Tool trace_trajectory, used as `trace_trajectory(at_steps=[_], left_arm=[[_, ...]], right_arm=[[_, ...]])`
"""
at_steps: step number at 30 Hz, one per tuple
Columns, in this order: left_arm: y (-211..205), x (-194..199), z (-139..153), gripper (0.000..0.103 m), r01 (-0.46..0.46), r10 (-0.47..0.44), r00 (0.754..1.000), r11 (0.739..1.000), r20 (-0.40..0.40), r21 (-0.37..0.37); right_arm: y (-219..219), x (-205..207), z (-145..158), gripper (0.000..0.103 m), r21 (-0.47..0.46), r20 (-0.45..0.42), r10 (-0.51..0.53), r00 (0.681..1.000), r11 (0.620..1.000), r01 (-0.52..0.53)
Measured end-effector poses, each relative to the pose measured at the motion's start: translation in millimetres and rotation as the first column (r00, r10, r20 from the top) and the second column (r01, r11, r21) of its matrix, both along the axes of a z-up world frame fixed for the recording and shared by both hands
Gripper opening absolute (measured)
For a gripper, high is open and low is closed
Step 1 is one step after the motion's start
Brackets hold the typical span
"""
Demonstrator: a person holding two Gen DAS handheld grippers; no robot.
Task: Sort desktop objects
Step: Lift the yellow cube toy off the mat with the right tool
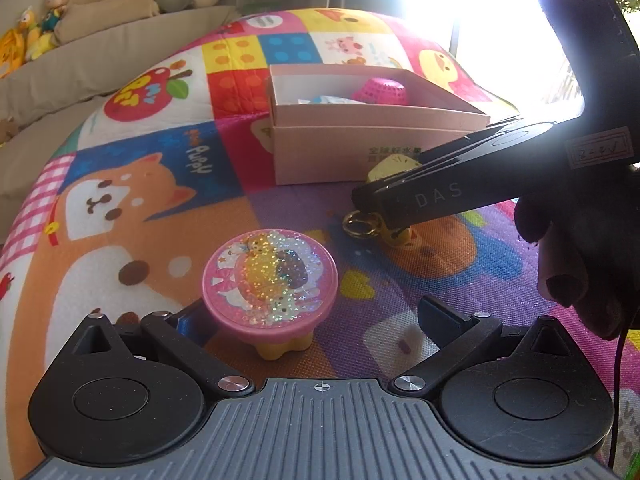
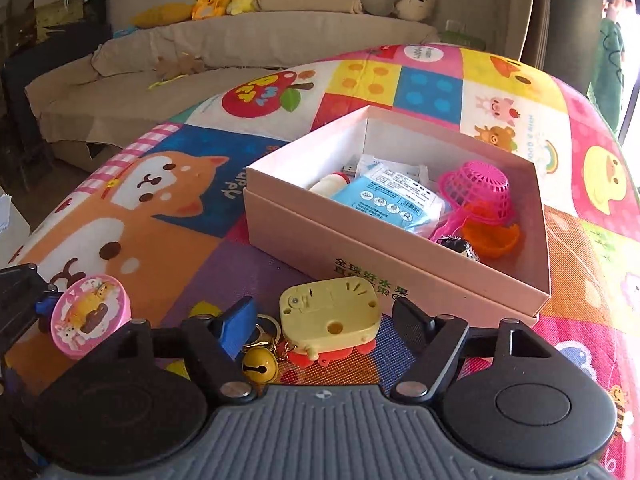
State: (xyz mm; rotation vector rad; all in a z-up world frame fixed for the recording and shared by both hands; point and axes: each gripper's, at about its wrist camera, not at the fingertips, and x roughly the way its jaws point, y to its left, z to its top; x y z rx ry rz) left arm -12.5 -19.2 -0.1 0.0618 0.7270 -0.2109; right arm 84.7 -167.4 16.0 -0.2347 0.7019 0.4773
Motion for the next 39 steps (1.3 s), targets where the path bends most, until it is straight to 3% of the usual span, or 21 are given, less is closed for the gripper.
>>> trace_trajectory(at_steps=[1,3,4,10,17,19,22,24,26,28,31,39], left_arm=[[0,0,0,0.103,0.0,0.0,1.0,1.0,0.0,0.0],[0,0,0,0.103,0.0,0.0,1.0,1.0,0.0,0.001],[0,0,0,0.103,0.0,0.0,1.0,1.0,0.0,0.003],[-1,0,0,0.103,0.0,0.0,1.0,1.0,-0.001,0.009],[-3,1,0,0.103,0.0,0.0,1.0,1.0,-0.008,0.018],[-2,-1,2,0.103,-0.021,0.021,1.0,1.0,-0.002,0.013],[9,-8,9,0.103,-0.064,0.067,0.997,0.995,0.032,-0.076],[9,-11,14,0.103,-0.076,0.078,0.994,0.996,0.075,-0.039],[5,-12,17,0.103,-0.1,0.097,0.988,0.995,0.118,0.018],[6,-9,19,0.101,-0.109,0.105,0.987,0.994,0.121,0.026],[7,-5,19,0.085,-0.124,0.12,0.987,0.992,0.107,0.026],[10,-6,12,0.083,-0.132,0.128,0.987,0.991,0.098,0.035]], right_arm=[[0,2,-1,0.074,0.001,0.001,-0.006,1.0,1.0,0.006],[-2,6,-4,0.06,0.011,-0.024,-0.008,1.0,1.0,0.008],[-3,6,-4,0.057,0.013,-0.028,-0.016,0.999,1.0,0.017],[-35,-10,2,0.057,0.034,-0.045,-0.09,0.995,0.995,0.091],[-103,-46,0,0.056,0.085,-0.123,-0.239,0.963,0.965,0.25],[-111,-60,0,0.057,0.101,-0.12,-0.217,0.969,0.968,0.23],[-115,-77,4,0.057,0.1,-0.099,-0.189,0.977,0.975,0.199],[-115,-85,9,0.058,0.091,-0.06,-0.185,0.981,0.978,0.19],[-114,-90,11,0.067,0.077,-0.021,-0.186,0.982,0.979,0.187],[-112,-91,12,0.074,0.06,0.0,-0.182,0.983,0.982,0.181],[-107,-92,11,0.074,0.05,0.013,-0.172,0.985,0.984,0.171],[-100,-84,7,0.074,0.024,0.017,-0.178,0.984,0.984,0.177]])
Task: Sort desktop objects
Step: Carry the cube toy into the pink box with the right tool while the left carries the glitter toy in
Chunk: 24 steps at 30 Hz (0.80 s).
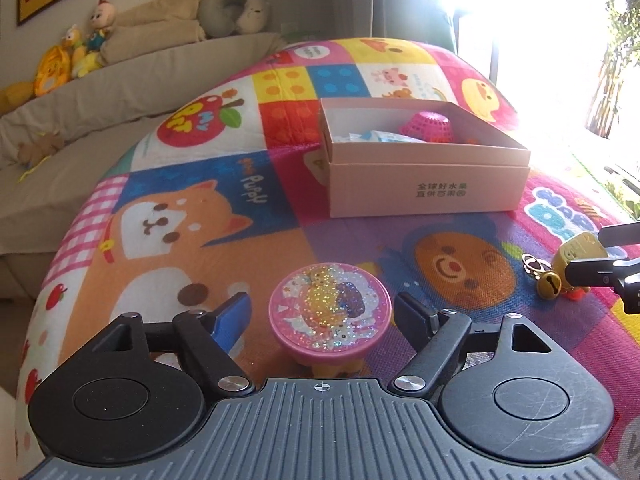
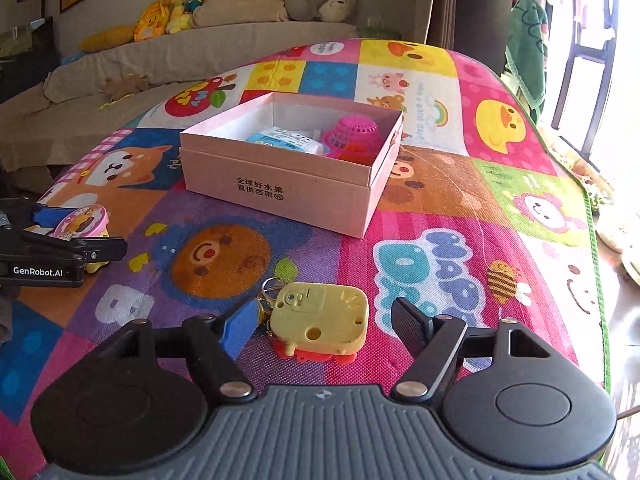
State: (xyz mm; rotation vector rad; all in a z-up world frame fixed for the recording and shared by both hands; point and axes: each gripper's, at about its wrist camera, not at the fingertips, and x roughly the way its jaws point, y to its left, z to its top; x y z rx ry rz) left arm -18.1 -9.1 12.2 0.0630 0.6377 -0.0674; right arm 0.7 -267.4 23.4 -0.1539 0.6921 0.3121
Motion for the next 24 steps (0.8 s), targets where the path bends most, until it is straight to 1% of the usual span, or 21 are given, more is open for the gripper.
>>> trace_trajectory(at_steps=[1,3,4,5,6,7,8,10,12,14,16,17,19,21,24], left_arm=[[0,0,-1,0.083,0.0,0.0,1.0,1.0,-0.002,-0.002],[0,-1,-1,0.081,0.001,-0.001,1.0,1.0,-0.003,-0.001],[0,-1,-1,0.078,0.001,-0.001,1.0,1.0,-0.001,0.002],[0,-2,-1,0.076,0.003,-0.003,1.0,1.0,0.001,0.007],[-1,-2,0,0.071,0.003,-0.003,1.0,1.0,0.003,0.013],[-1,-2,0,0.065,0.005,-0.006,1.0,1.0,0.005,0.019],[-2,-3,0,0.061,0.009,-0.009,1.0,1.0,0.006,0.024],[-3,-5,2,0.061,0.016,-0.017,1.0,0.999,0.014,0.036],[-3,-7,10,0.061,0.032,-0.033,0.999,0.999,0.029,0.028],[-2,-5,30,0.061,0.062,-0.063,0.995,0.998,0.075,0.015],[-4,0,54,0.061,0.085,-0.089,0.984,0.996,0.152,0.029],[-6,6,69,0.061,0.095,-0.101,0.974,0.995,0.202,0.043],[-10,22,90,0.061,0.106,-0.113,0.959,0.994,0.261,0.041],[-17,41,100,0.061,0.118,-0.125,0.947,0.992,0.295,0.041],[-33,73,100,0.061,0.139,-0.153,0.937,0.988,0.314,0.067]], right_arm=[[0,2,-1,0.074,0.002,-0.009,-0.002,1.0,1.0,0.002],[2,7,-5,0.068,0.002,-0.03,-0.01,1.0,1.0,0.01],[2,9,-6,0.058,0.001,-0.037,-0.01,0.999,1.0,0.01],[3,8,-6,0.058,0.004,-0.034,-0.013,0.999,1.0,0.014],[3,8,-6,0.058,0.002,-0.032,-0.015,0.999,1.0,0.015],[3,7,-6,0.058,-0.001,-0.032,-0.012,0.999,1.0,0.012],[3,6,-6,0.058,-0.002,-0.035,-0.005,0.999,1.0,0.005],[2,2,-6,0.058,0.0,-0.046,0.016,0.999,1.0,-0.016],[-2,-2,-1,0.058,-0.004,-0.053,0.032,0.998,0.999,-0.032],[-8,-6,13,0.058,-0.002,-0.035,0.03,0.999,1.0,-0.03],[-16,-8,39,0.058,0.013,0.027,0.029,0.999,0.999,-0.029],[-20,-7,54,0.058,0.028,0.062,0.027,0.998,0.999,-0.029],[-25,-1,82,0.058,0.06,0.126,0.016,0.992,0.998,-0.024],[-26,12,106,0.058,0.09,0.168,0.003,0.986,0.996,-0.019],[-17,43,126,0.058,0.103,0.201,-0.004,0.98,0.995,-0.017]])
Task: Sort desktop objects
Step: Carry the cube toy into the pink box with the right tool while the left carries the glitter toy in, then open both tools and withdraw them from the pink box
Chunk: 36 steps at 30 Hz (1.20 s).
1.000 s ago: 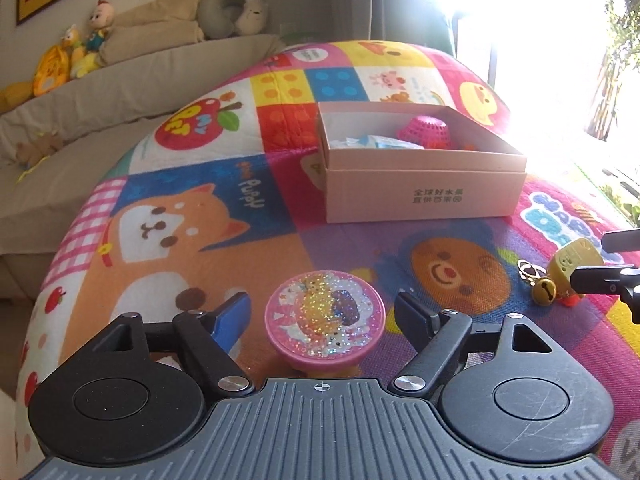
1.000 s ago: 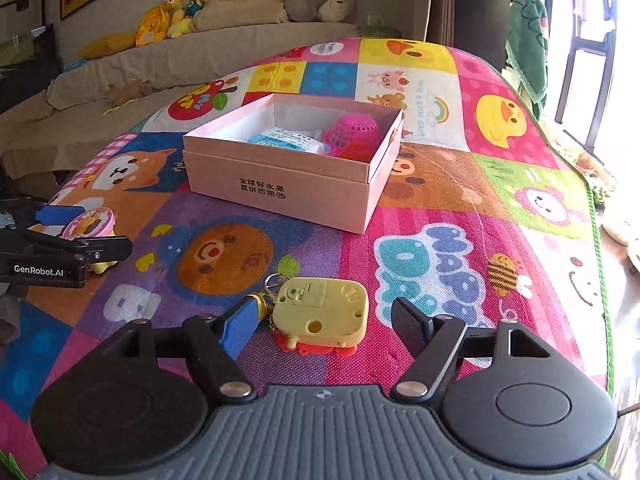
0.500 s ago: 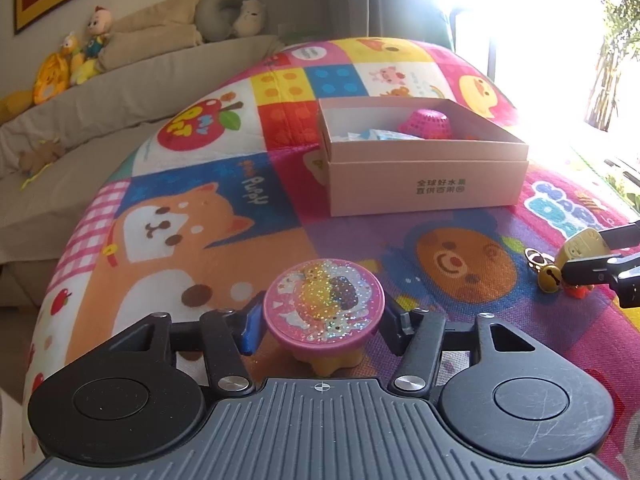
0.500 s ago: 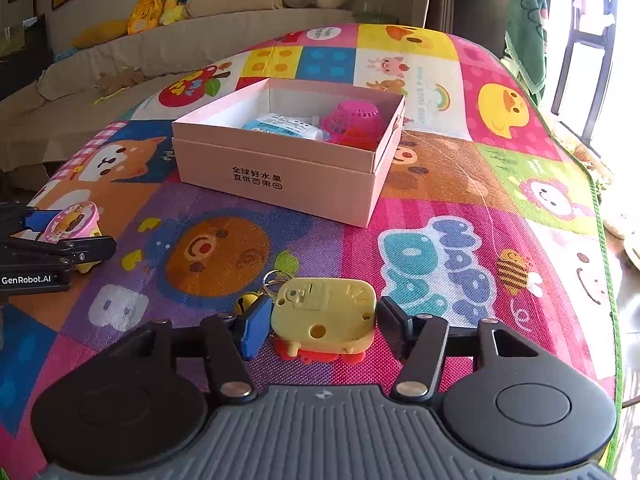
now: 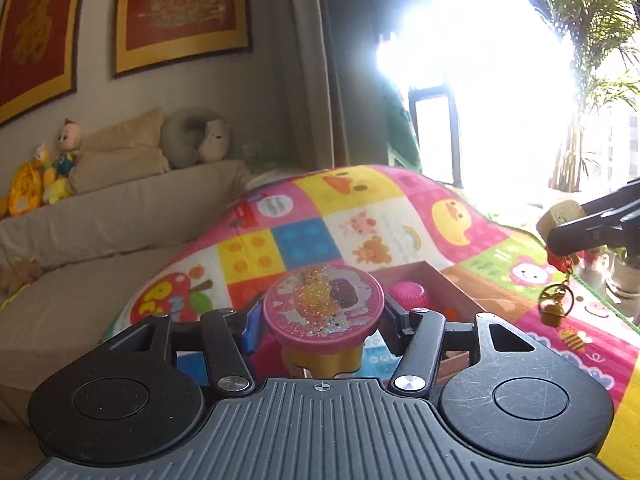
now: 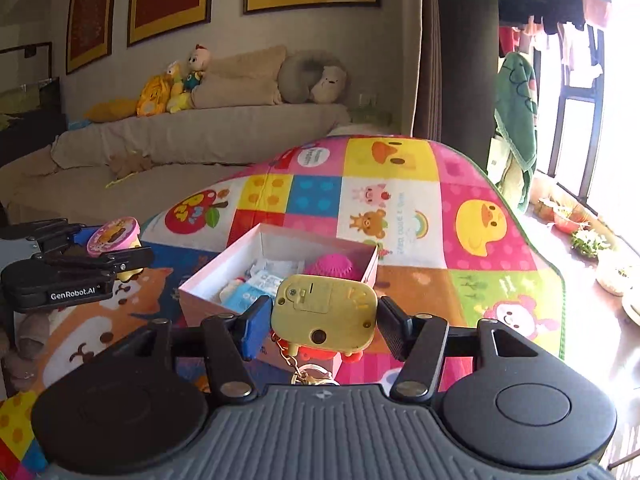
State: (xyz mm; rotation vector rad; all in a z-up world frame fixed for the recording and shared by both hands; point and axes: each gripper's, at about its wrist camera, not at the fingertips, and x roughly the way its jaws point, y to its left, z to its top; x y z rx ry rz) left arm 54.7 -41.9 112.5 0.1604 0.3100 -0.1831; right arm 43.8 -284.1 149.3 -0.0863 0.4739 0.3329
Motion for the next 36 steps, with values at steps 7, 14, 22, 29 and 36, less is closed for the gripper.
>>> trace_trajectory(at_steps=[7,14,22,29,36], left_arm=[[-17,86,-17,0.065,-0.011,0.009,0.999,0.999,-0.052,-0.034],[21,47,-35,0.09,-0.041,0.035,0.995,0.997,-0.092,-0.071],[29,-26,-78,0.102,-0.041,0.025,0.969,0.997,-0.244,-0.06],[33,-40,-100,0.103,-0.169,0.12,0.917,0.981,-0.38,-0.1],[16,-31,-112,0.103,-0.162,0.128,0.902,0.986,-0.412,-0.047]], right_arm=[[49,123,2,0.058,0.102,-0.087,-0.027,0.996,0.994,0.036],[56,144,-32,0.075,0.13,-0.132,-0.039,0.99,0.99,0.056],[34,42,-65,0.101,0.06,-0.092,0.003,0.996,0.998,0.002],[34,1,-126,0.103,0.053,-0.283,-0.033,0.958,0.997,0.05],[39,7,-151,0.103,-0.048,-0.304,-0.148,0.941,0.989,0.14]])
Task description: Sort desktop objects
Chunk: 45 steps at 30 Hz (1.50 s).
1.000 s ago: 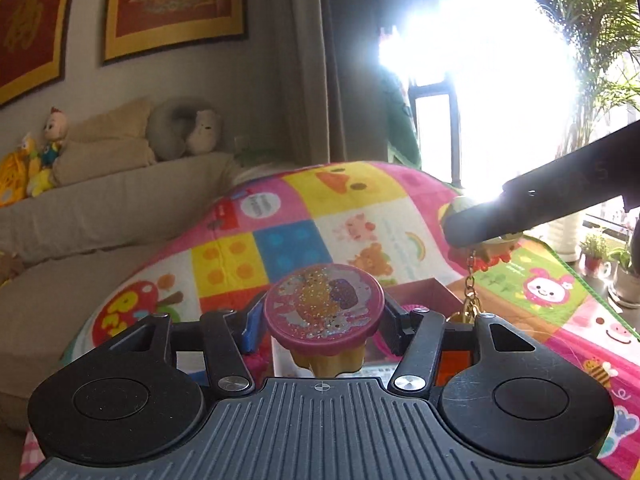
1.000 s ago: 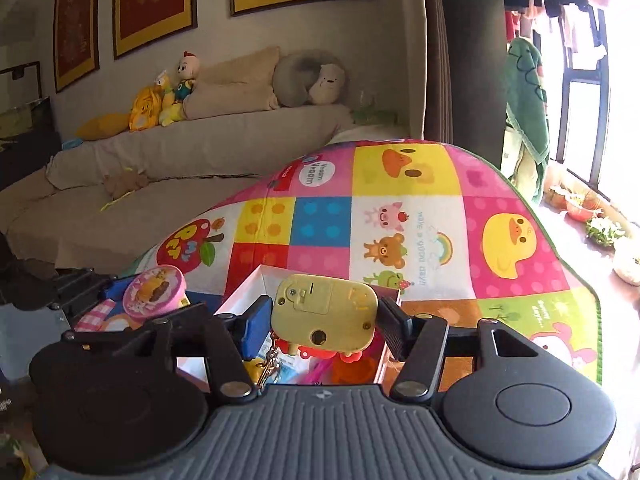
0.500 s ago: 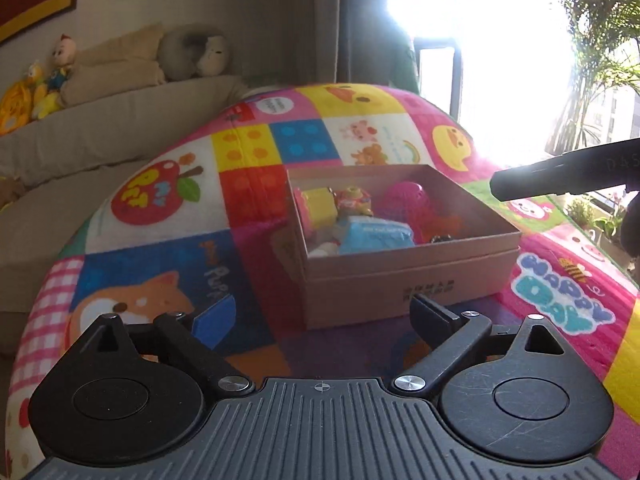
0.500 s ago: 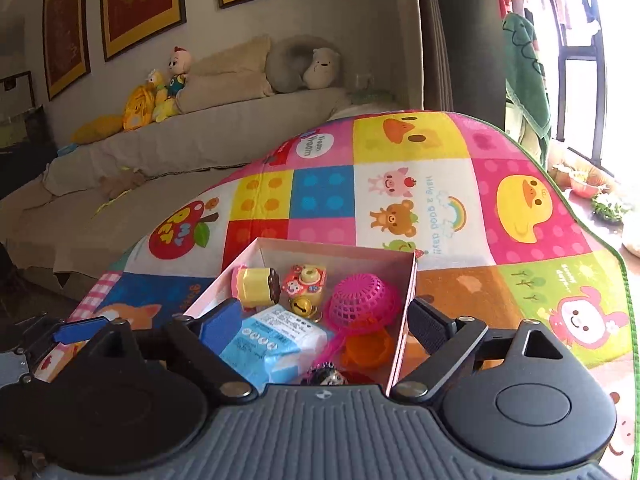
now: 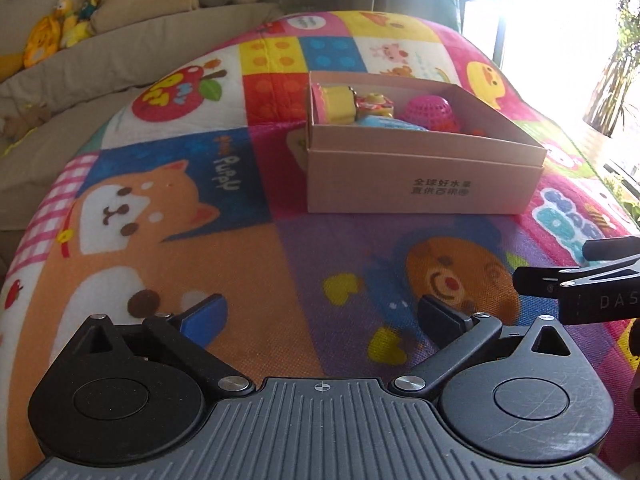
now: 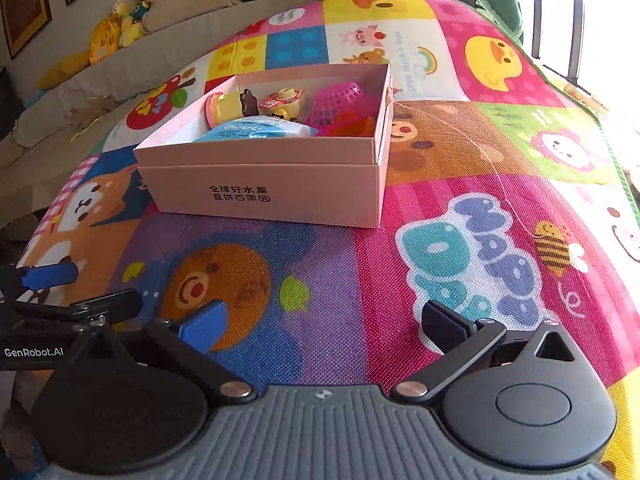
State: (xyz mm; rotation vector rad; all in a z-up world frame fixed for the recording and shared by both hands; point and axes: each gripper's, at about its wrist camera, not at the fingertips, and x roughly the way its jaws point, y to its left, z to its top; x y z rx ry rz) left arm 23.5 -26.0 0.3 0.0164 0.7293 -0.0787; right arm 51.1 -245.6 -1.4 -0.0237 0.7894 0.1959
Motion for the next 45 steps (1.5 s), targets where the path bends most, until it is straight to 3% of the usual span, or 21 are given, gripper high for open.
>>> trace_trajectory(at_steps=[2,14,20,45], left_arm=[[-3,2,-1,0.103,-0.003,0.003,1.0,1.0,0.004,0.011],[-21,-2,-4,0.103,-0.035,0.028,0.997,0.994,0.067,0.099],[-7,3,-5,0.103,-0.033,0.033,0.999,0.999,0.038,0.011],[-9,2,-6,0.103,-0.033,0.033,0.999,0.999,0.038,0.016]], right_arm=[[1,7,-4,0.103,-0.046,0.021,-0.01,1.0,0.999,0.011],[-1,4,-9,0.103,-0.023,0.086,-0.032,0.996,0.999,0.034],[1,3,-10,0.103,-0.026,0.097,-0.046,0.994,0.998,0.049],[2,3,-10,0.103,-0.026,0.097,-0.047,0.994,0.998,0.049]])
